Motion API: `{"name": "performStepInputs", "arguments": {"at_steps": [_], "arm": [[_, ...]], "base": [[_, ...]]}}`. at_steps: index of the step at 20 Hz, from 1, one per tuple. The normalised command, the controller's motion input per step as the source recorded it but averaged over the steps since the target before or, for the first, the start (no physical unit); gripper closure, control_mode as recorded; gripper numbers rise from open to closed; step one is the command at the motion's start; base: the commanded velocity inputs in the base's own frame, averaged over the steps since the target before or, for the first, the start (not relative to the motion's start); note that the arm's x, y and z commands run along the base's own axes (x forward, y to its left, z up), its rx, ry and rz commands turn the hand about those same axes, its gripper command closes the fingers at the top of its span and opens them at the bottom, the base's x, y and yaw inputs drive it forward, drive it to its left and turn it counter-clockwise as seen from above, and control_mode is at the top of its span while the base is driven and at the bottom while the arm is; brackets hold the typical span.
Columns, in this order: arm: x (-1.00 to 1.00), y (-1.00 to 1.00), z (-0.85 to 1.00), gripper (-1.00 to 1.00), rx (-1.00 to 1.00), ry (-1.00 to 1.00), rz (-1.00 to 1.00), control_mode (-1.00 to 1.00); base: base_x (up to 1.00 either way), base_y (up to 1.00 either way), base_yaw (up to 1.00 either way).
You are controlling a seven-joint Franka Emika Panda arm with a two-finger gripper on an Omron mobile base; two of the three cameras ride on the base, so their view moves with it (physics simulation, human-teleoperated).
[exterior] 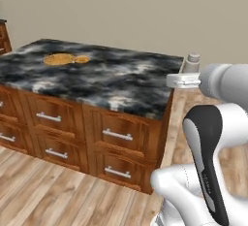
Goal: Move the condiment bottle and shaker from the cabinet to the dining counter.
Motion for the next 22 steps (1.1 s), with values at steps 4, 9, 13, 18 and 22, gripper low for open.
{"name": "performStepInputs", "arguments": {"at_steps": [4, 9, 13, 18, 22], "arm": [[0.0, 0.0, 0.0, 1.0, 0.0, 0.0, 0.0, 1.0], [0.0, 0.0, 0.0, 1.0, 0.0, 0.0, 0.0, 1.0], [0.0, 0.0, 0.0, 1.0, 0.0, 0.0, 0.0, 1.0], [0.0, 0.0, 0.0, 1.0, 0.0, 0.0, 0.0, 1.0], [0.0, 0.0, 0.0, 1.0, 0.0, 0.0, 0.0, 1.0]], "base": [[0.12, -0.35, -0.37], [0.28, 0.17, -0.51], [0.09, 0.53, -0.53], [0.02, 0.8, -0.42], [0.0, 0.92, -0.16]]}}
